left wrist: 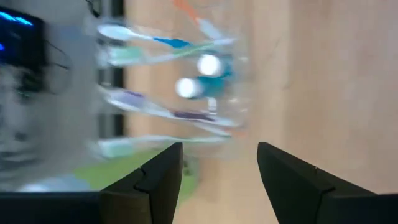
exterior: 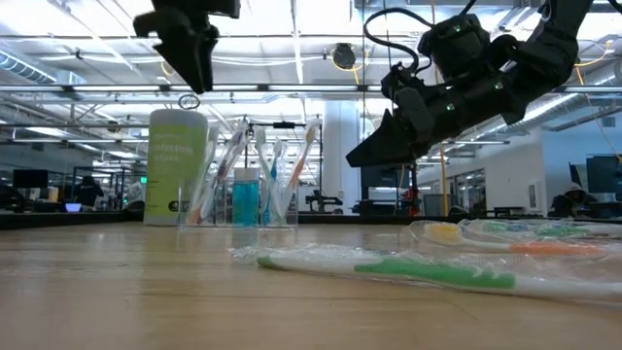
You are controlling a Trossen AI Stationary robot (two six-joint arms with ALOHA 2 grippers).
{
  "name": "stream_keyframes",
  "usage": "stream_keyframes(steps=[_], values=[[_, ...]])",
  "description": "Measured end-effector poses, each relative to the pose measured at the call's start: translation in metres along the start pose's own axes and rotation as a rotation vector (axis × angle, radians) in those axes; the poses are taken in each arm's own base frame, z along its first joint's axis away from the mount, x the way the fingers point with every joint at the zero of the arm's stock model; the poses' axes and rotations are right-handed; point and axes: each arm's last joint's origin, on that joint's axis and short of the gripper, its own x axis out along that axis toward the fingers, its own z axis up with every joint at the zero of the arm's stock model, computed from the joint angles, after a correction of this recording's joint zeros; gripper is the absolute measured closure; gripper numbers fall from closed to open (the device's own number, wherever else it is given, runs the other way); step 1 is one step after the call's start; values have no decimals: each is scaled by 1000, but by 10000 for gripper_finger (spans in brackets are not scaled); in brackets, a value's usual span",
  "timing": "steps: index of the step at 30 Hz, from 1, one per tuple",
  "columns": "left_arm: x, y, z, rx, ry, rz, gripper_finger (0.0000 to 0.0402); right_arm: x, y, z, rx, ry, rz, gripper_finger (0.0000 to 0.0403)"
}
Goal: Pick & Place toothbrushing station
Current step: Put the blue toothbrush into the transparent organizer
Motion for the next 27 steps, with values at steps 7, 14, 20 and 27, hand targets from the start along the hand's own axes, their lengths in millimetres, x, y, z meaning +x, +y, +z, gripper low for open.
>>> stream_keyframes(steps=[7, 14, 20, 27], values=[[-11, 0, -15, -195, 36, -170, 188, -23, -3, 8, 43, 106, -68, 261], [-13, -16, -30, -357, 157, -293, 188, -61, -8, 9, 194, 268, -188, 261], [-6, -49, -40, -458, 269, -359, 188, -69, -9, 8, 246, 307, -206, 261], [7, -104, -70, -537, 500, -409, 188, -70, -9, 3, 355, 337, -245, 261]])
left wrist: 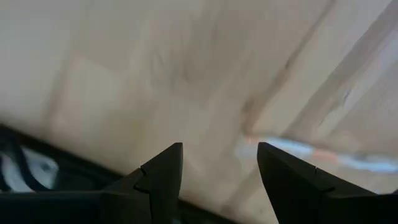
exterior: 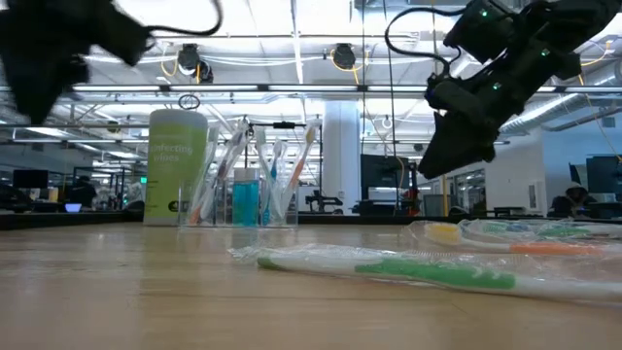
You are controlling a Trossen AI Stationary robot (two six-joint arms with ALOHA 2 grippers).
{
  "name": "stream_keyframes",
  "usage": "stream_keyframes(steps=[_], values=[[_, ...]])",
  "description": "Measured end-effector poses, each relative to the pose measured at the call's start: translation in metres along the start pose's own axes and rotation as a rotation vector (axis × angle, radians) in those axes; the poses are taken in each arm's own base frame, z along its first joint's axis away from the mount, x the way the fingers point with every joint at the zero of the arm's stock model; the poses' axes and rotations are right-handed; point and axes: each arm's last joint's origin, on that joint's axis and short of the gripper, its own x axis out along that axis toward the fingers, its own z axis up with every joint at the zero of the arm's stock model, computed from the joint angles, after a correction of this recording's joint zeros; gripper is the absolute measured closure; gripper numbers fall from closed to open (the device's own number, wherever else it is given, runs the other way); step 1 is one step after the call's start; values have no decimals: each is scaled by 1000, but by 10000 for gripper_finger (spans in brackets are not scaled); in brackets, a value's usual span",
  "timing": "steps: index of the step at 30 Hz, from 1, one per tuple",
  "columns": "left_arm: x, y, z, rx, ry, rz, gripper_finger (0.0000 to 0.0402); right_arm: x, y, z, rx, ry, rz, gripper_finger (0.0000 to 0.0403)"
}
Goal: Pick & Place toothbrushing station
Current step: Put the blue toothbrush into the transparent organizer
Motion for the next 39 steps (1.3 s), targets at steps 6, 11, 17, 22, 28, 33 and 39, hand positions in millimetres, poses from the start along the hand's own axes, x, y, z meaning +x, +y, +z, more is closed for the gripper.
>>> stream_keyframes(steps=[6, 11, 17, 22, 28, 33, 39], values=[[34, -17, -23, -13, 55, -44, 188, -1, -9, -11, 101, 79, -143, 261], [51, -38, -31, -141, 25, -204, 188, -1, -10, -12, 111, 83, -167, 261], [53, -67, -47, 379, -134, -374, 188, -1, -10, -12, 90, 81, -163, 261], [55, -82, -63, 745, -348, -323, 188, -1, -10, -12, 81, 81, -163, 261], [73, -91, -76, 783, -291, -267, 188, -1, -10, -12, 58, 83, -162, 261], [81, -94, -75, 781, -264, -252, 188, -1, -10, -12, 61, 83, -162, 261], [80, -93, -72, 843, -276, -239, 188, -4, -4, -10, -32, 101, -59, 261]])
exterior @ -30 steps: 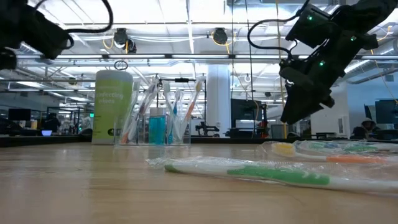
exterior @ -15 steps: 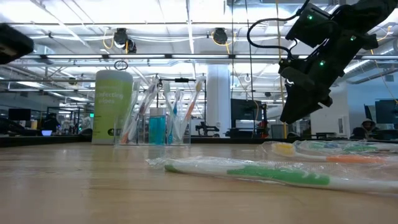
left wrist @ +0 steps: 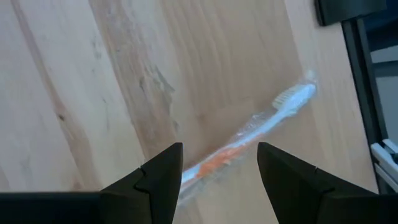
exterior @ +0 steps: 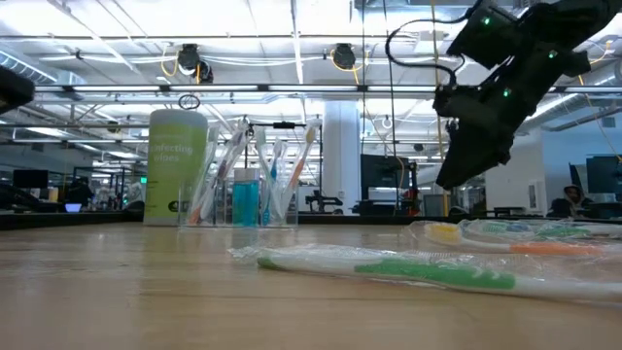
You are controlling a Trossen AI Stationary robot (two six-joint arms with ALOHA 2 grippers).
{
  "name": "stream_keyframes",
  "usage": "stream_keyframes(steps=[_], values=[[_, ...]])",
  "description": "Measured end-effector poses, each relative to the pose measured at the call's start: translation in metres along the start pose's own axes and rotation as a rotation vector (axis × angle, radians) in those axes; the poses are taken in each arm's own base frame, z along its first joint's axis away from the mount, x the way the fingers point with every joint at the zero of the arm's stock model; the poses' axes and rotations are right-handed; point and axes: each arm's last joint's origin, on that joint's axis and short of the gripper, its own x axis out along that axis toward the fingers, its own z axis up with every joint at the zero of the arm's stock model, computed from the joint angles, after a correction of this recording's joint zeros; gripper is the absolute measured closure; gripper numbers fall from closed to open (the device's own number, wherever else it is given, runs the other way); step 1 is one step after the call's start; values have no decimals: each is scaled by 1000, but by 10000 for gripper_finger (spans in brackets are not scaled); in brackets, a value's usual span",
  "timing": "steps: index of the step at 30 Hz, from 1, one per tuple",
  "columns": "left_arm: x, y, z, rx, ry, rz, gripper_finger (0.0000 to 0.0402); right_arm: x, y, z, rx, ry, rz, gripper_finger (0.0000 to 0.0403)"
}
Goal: Pick & Place toothbrushing station
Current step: Put the blue toothbrush into the transparent organizer
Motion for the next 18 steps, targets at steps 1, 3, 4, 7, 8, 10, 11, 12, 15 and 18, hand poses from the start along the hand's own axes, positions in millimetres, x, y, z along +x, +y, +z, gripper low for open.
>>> stream_keyframes(steps=[1, 3, 4, 7, 8, 10, 11, 12, 15, 18], values=[[0, 1, 1, 2, -1, 2, 188, -2, 3, 1, -7, 3, 33, 261], [0, 3, 2, 1, -3, 4, 188, -8, 8, 1, -1, 43, 92, 261], [0, 5, 3, -5, -4, 6, 188, -11, 7, 0, 29, 79, 101, 261], [-1, 11, 6, -33, -19, 25, 188, -18, 3, -4, 220, 158, 58, 261], [-1, 13, 8, -41, -33, 40, 188, -20, 0, -6, 274, 186, 31, 261], [-1, 18, 12, -47, -67, 75, 188, -24, -6, -12, 363, 243, -30, 261], [-2, 21, 14, -45, -83, 99, 188, -25, -9, -15, 417, 272, -65, 261], [-2, 24, 15, -51, -97, 126, 188, -27, -12, -18, 473, 300, -104, 261], [-3, 33, 19, -75, -129, 198, 188, -33, -22, -25, 606, 372, -199, 261], [-4, 42, 22, -106, -148, 243, 188, -35, -32, -24, 661, 344, -276, 261]])
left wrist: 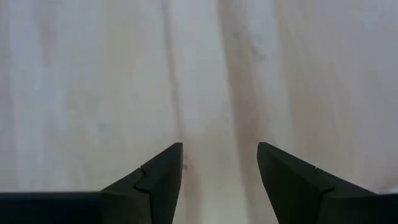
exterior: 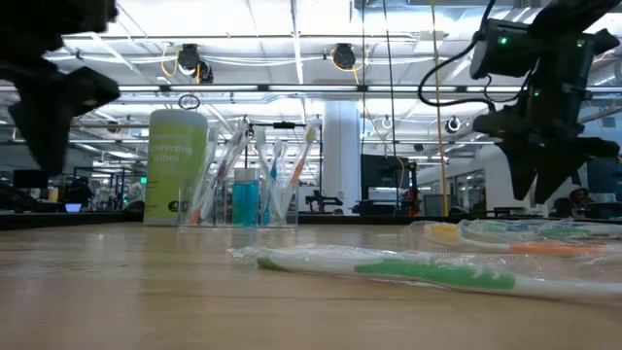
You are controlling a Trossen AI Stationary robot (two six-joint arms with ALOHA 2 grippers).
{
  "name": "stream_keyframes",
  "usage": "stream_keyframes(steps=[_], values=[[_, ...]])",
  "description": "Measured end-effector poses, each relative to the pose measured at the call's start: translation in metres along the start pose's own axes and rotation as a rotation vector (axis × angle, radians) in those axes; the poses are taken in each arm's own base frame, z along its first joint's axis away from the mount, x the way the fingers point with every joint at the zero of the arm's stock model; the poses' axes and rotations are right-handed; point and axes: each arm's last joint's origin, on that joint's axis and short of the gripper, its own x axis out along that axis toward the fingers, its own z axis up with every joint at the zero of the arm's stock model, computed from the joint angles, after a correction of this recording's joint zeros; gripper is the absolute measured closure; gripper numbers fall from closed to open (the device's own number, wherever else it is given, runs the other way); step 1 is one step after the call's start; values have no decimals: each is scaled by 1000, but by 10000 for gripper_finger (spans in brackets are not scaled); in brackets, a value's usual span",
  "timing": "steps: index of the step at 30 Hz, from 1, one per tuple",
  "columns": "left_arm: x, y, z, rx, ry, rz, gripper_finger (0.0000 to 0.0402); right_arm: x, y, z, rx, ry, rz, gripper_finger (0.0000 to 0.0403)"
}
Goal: Pick & Place toothbrushing station
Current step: Put the blue toothbrush into the transparent organizer
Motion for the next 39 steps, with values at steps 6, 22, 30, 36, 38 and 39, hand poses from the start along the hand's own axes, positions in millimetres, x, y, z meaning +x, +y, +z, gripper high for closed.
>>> stream_keyframes(steps=[6, 22, 30, 36, 38, 39], values=[[2, 12, 5, -51, -9, 36, 188, 3, -11, 23, 144, -15, 3, 261], [3, 14, 6, -63, -10, 39, 188, 50, -47, 44, 624, -8, 240, 261], [3, 14, 6, -68, -9, 39, 188, 69, -68, 36, 700, -11, 251, 262], [3, 14, 6, -66, -5, 30, 188, 74, -73, 38, 607, -49, 326, 300], [2, 13, 6, -66, -5, 30, 188, 74, -73, 38, 552, -53, 345, 328], [3, 13, 6, -66, -4, 30, 188, 75, -73, 38, 527, -61, 347, 344]])
